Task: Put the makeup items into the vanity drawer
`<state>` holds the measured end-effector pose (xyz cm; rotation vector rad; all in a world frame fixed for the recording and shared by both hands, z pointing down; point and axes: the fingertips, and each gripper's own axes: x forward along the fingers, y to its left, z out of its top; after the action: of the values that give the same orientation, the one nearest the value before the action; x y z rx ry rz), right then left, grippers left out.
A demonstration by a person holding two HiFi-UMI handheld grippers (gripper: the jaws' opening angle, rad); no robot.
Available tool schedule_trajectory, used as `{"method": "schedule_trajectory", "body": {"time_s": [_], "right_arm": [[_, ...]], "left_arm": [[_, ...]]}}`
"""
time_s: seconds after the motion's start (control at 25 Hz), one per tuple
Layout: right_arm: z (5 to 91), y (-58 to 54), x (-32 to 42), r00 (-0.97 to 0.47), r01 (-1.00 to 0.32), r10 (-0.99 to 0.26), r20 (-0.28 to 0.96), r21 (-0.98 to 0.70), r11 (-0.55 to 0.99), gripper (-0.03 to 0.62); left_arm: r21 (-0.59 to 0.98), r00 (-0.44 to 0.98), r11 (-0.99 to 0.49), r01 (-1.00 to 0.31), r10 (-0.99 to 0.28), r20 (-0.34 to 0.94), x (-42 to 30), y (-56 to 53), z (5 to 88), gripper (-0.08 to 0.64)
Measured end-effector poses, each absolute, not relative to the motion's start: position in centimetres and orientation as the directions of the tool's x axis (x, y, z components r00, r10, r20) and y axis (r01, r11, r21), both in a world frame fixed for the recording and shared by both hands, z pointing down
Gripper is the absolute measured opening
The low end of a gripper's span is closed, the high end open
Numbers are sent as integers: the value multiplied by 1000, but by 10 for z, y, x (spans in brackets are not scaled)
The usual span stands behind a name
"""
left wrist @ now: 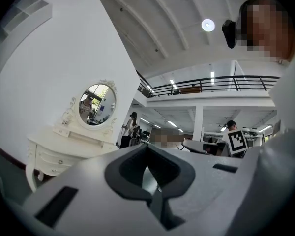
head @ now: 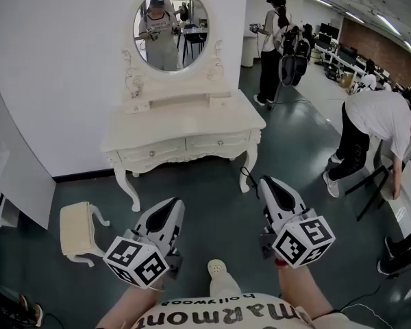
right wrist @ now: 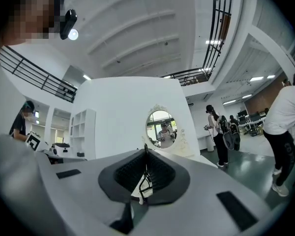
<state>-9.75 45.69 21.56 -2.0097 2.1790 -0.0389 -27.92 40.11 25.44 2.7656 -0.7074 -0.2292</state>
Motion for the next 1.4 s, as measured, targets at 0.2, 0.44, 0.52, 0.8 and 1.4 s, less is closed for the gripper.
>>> {"method": "schedule_trajectory", "body": {"time_s": [0.2,0.44,0.52,0.8,1.4], "right_arm": [[223,421,-88,-99,-985,-990,-97,-134,111,31],[221,369,-51,-125,-965,-984,-127,-216,151,31],[219,352,-36,-134,-960,-982,-134,-227,162,31],[201,304,14,-161,-963,-971,-176,-186,194,31],[230,222,69,-195,-953,-969,-149,-206,223,31]], "left_arm": [[325,854,-826,-460,-512,-93,-271,368,258,8],[297,835,-822,-486,-537,-120,-242,320,245,8],[283,833,-827,-485,-536,-137,-226,306,238,8],[218,828,-839,-498,-535,-167,-170,263,221,8],[254,813,-807,-533,-572,-113,-117,191,249,8]]}}
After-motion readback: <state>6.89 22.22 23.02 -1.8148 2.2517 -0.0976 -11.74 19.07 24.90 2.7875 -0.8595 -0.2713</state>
